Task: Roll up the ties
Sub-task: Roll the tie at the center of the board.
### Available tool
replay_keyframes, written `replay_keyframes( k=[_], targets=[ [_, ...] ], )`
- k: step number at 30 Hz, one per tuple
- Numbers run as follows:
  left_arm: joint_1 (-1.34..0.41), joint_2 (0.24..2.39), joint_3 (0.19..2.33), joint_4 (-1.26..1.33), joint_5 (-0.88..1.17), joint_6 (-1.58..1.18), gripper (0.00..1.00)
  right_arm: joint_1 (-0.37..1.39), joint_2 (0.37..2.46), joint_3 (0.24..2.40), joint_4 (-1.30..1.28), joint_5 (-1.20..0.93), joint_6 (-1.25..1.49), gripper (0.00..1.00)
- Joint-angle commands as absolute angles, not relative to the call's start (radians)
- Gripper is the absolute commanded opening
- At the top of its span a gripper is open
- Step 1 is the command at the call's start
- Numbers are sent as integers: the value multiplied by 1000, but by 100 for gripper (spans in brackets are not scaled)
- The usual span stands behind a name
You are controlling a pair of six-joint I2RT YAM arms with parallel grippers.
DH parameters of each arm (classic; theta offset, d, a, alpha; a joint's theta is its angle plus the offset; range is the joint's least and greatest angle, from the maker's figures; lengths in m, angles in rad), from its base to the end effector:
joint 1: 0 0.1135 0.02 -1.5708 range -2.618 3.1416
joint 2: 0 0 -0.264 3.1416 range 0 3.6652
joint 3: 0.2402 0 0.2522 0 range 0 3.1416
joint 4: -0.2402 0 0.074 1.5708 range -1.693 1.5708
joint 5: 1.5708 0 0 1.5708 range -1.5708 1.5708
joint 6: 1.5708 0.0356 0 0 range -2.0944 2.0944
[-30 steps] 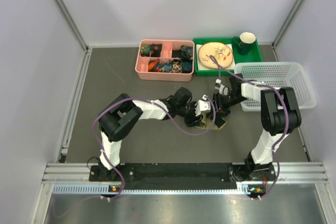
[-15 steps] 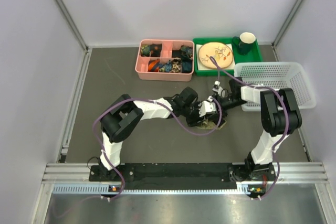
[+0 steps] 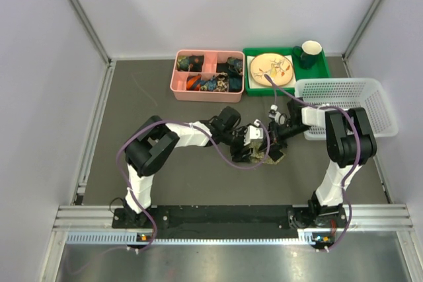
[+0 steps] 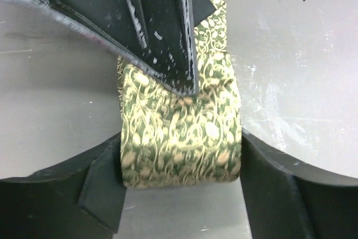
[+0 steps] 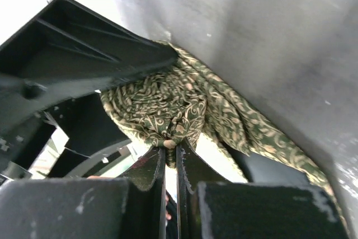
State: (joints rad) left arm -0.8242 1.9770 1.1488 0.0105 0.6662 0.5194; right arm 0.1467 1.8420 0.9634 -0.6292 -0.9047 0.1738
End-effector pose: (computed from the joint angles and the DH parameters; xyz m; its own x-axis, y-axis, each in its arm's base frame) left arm 0.2582 -0.3114 0.1417 -0.0012 0.5759 -0.8175 0.9961 -0.0716 -0.0520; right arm 0.2920 0.0714 0.1218 -0.9965 -0.0392 0.0737 0.0335 0.6202 0.7837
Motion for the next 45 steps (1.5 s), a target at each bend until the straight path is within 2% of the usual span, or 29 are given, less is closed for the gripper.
replay_keyframes(
  k=[1,5,9,14,21,30,34,35,38,40,41,43,44,45],
  targets=[
    [-801,1985,1092,101,767,519,79,141,1870,956,-555,-628,147,0],
    [-801,1959,1065,253,828,466,81,143,1871,962,-566,-565,141,0],
    [-801,1950,1002,482,844,407,88,158,1861,976,-577,-513,135,0],
    [-805,1963,979,603,842,371,95,196,1871,1014,-601,-463,126,0],
    [-822,2011,969,679,818,365,91,253,1927,1065,-652,-390,115,0],
    [-818,2049,933,741,805,347,88,255,1980,1074,-663,-435,126,0],
    [-818,2074,933,738,807,350,68,252,1982,1075,-655,-503,114,0],
    [-819,2078,943,733,795,354,58,253,1980,1075,-653,-526,114,0],
    [-822,2079,965,657,770,368,40,252,1982,1083,-653,-604,103,0],
    [-822,2051,974,539,730,409,32,250,1974,1101,-666,-644,86,0],
    [-821,2040,980,473,710,428,23,238,1971,1111,-678,-687,83,0],
    [-816,2008,989,302,649,481,17,206,1954,1140,-722,-765,49,13],
    [-813,1997,991,248,629,497,13,163,1942,1144,-735,-834,40,25],
    [-813,1981,992,200,608,532,11,146,1927,1146,-745,-857,17,31]
  ],
)
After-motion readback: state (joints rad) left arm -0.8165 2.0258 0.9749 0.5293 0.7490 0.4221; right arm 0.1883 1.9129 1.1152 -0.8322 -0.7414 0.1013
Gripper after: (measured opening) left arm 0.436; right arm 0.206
